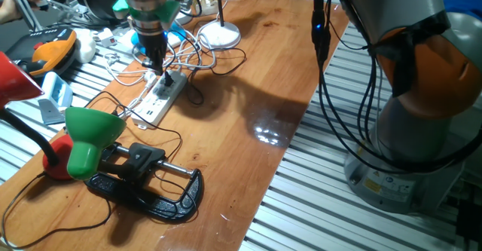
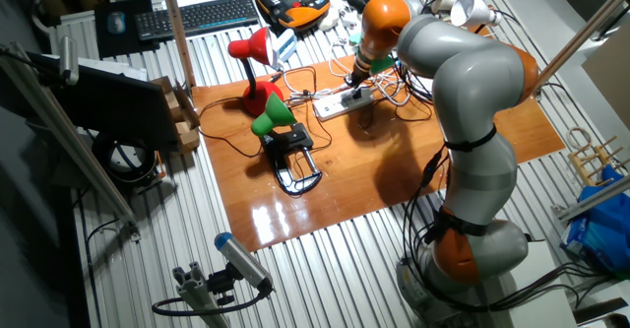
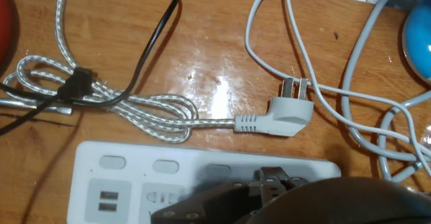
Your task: Plug in the power cord of the desk lamp, turn on the socket, and light up the desk lamp
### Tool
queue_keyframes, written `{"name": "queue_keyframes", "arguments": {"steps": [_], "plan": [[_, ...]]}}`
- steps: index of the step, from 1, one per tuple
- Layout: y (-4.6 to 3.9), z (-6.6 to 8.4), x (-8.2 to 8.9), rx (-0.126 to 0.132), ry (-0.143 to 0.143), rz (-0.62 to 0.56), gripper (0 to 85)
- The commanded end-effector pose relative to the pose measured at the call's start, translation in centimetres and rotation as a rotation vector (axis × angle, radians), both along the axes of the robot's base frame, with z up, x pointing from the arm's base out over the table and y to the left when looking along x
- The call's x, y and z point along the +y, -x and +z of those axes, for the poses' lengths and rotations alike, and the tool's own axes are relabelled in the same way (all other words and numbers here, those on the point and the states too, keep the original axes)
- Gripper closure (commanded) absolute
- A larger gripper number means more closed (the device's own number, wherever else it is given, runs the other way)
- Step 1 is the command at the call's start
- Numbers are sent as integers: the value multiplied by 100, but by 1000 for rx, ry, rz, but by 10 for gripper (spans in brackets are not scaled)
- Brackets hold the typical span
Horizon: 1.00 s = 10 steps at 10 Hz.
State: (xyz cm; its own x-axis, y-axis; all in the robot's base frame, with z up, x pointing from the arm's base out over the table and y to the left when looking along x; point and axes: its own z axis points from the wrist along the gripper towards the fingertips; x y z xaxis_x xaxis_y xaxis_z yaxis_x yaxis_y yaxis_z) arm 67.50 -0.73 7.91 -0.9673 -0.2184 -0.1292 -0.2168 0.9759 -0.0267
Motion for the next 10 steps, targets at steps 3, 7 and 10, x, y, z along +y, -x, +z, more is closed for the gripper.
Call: {"name": "queue_keyframes", "arguments": {"steps": [3, 7, 10], "plan": [[-28, -71, 5, 12, -9, -14, 850], [-72, -83, -8, 34, -14, -69, 850], [-73, -105, -1, 31, -5, -75, 850]]}}
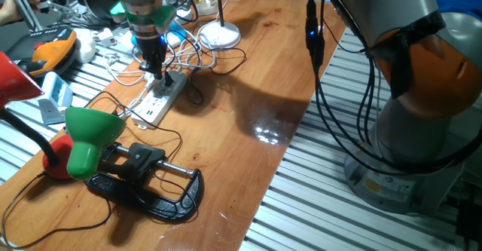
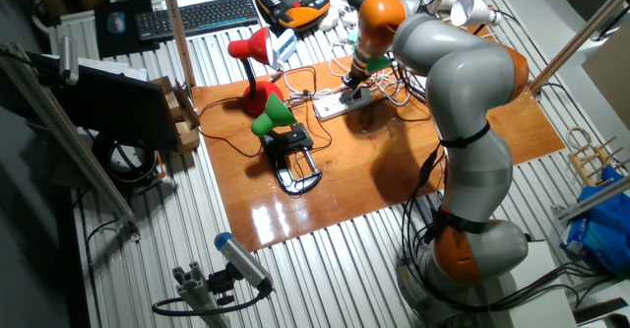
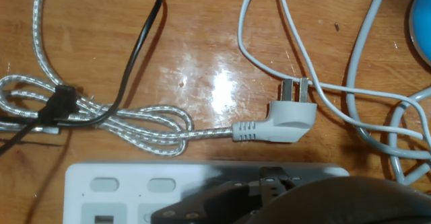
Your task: Plug in the power cord of the desk lamp, turn on the socket, and light up the desk lamp
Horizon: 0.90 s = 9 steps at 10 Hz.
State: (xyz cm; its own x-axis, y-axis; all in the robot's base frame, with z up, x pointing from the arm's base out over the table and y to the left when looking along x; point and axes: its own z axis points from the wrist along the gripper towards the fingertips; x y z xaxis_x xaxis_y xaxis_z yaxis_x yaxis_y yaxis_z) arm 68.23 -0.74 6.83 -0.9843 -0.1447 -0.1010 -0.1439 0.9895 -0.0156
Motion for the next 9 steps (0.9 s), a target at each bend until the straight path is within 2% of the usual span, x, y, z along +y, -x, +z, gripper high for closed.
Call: {"name": "queue_keyframes", "arguments": {"steps": [1, 4, 9], "plan": [[3, -21, 0, -1, -4, 1, 850], [7, -94, -6, -2, -4, 6, 850], [11, -99, -16, 1, 1, 3, 850]]}}
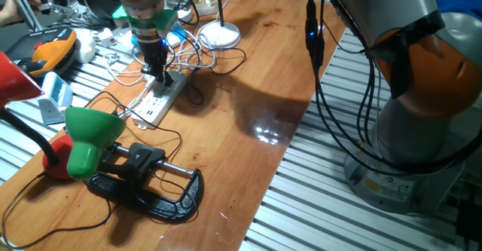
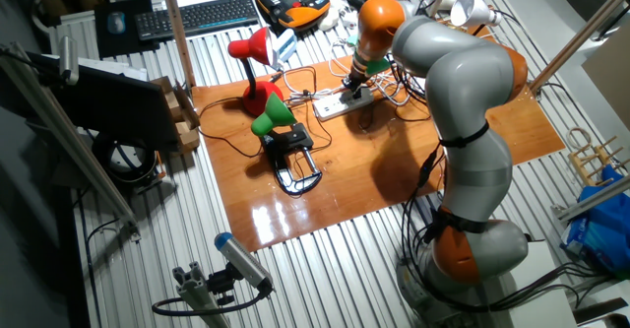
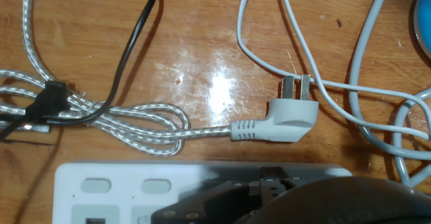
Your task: Plug in the power cord of the desk lamp, turn on the socket, and light up the desk lamp
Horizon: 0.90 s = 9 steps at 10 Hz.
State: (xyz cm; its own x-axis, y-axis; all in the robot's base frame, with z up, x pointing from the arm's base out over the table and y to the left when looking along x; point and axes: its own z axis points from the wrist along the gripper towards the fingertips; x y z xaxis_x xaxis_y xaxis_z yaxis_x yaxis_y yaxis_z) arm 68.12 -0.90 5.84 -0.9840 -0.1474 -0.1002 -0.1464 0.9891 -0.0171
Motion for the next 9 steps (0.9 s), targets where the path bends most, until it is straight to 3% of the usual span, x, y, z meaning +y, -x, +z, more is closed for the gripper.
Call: {"name": "queue_keyframes", "arguments": {"steps": [1, 9], "plan": [[2, -2, -1, -1, 0, -1, 850], [19, -77, -2, -12, 0, -7, 850]]}}
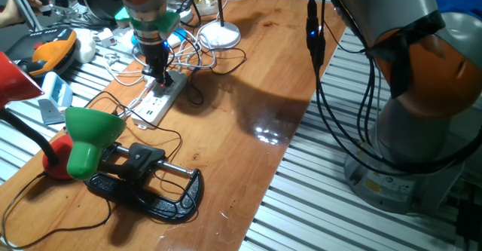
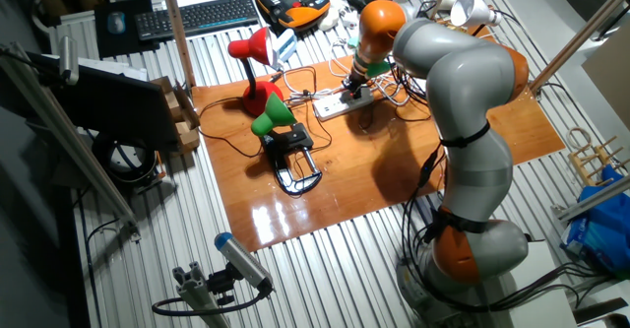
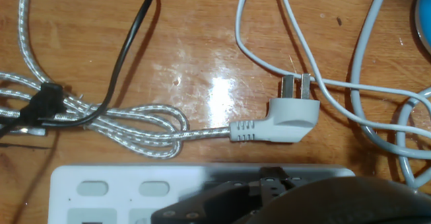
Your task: Plug in the power cord of the desk lamp, turn on the socket, and light up the desk lamp
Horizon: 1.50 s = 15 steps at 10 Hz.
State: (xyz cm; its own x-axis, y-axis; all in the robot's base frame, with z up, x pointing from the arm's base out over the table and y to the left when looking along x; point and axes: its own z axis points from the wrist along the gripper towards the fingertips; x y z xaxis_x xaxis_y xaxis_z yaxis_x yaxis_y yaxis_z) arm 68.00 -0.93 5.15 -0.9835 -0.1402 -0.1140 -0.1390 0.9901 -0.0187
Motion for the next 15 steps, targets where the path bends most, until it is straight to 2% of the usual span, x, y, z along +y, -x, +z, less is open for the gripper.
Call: {"name": "queue_keyframes", "arguments": {"steps": [1, 4, 6, 9, 11, 12, 15], "plan": [[5, 28, -1, 2, 9, 0, 850], [-6, 183, -7, 12, 24, -10, 850], [-65, 257, -9, 6, 1, -23, 850], [-102, 508, -10, -11, -6, -55, 850], [-107, 693, -47, -11, 0, -67, 850], [-106, 848, -74, -7, 9, -70, 850], [-26, 1124, -157, -3, 37, -79, 850]]}}
